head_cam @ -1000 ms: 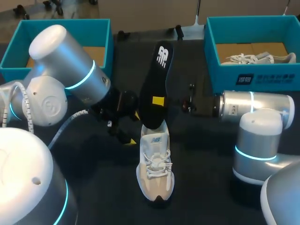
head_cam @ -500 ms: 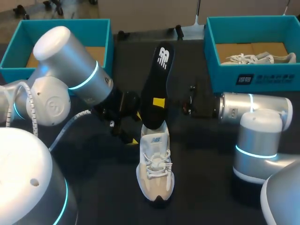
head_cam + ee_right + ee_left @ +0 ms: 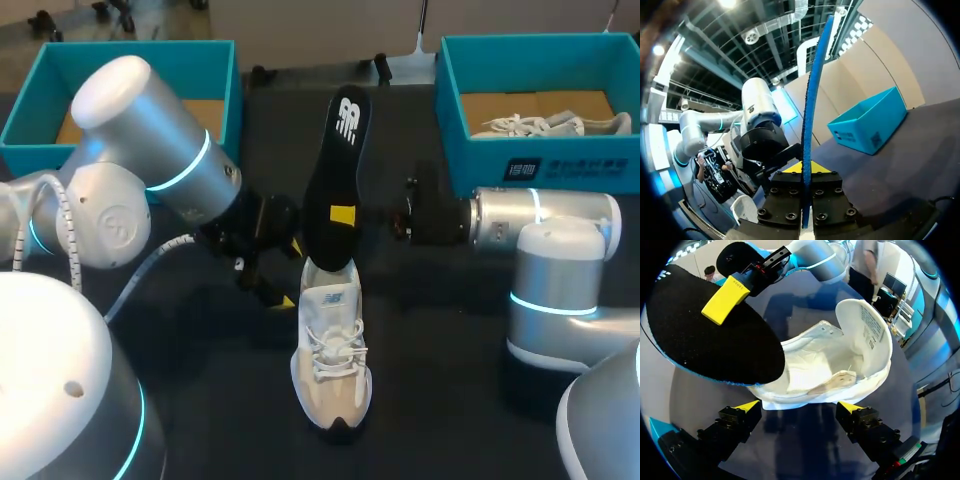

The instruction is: Take the shoe out of the shoebox, open the shoe tongue, remove and reinsert the insole, then place the shoe into the shoebox

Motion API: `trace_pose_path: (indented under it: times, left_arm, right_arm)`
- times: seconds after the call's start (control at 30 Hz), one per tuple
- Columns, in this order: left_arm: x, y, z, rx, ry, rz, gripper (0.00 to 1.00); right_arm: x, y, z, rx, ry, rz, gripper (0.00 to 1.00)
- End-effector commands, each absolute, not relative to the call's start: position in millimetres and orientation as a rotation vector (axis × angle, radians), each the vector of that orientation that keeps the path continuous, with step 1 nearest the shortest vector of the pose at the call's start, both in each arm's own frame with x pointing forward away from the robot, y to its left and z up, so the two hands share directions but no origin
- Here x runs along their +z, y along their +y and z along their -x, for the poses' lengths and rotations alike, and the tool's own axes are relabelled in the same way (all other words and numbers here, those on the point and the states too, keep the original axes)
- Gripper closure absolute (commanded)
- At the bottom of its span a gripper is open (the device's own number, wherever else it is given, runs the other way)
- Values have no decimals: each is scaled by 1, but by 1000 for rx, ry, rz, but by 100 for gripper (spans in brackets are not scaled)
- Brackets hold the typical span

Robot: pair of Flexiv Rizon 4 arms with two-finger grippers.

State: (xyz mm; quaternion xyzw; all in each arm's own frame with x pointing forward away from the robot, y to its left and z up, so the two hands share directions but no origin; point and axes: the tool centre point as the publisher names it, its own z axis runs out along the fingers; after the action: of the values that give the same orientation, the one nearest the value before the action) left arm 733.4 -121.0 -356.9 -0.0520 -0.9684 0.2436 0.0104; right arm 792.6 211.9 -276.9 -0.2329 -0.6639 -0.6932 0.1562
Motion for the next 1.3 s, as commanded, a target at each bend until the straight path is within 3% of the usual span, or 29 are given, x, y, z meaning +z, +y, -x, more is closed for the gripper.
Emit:
trace_pose_path:
  times: [0.03,1.3]
  left_arm:
    - [-358,-121,-733,762,-3023,162,0]
    - [-358,-121,-733,762,-3023,162,0]
  right_arm:
    - [-279,207,-792,-1979,-1902,657,100]
    - [-297,216,-779,-1924,-1912,596,100]
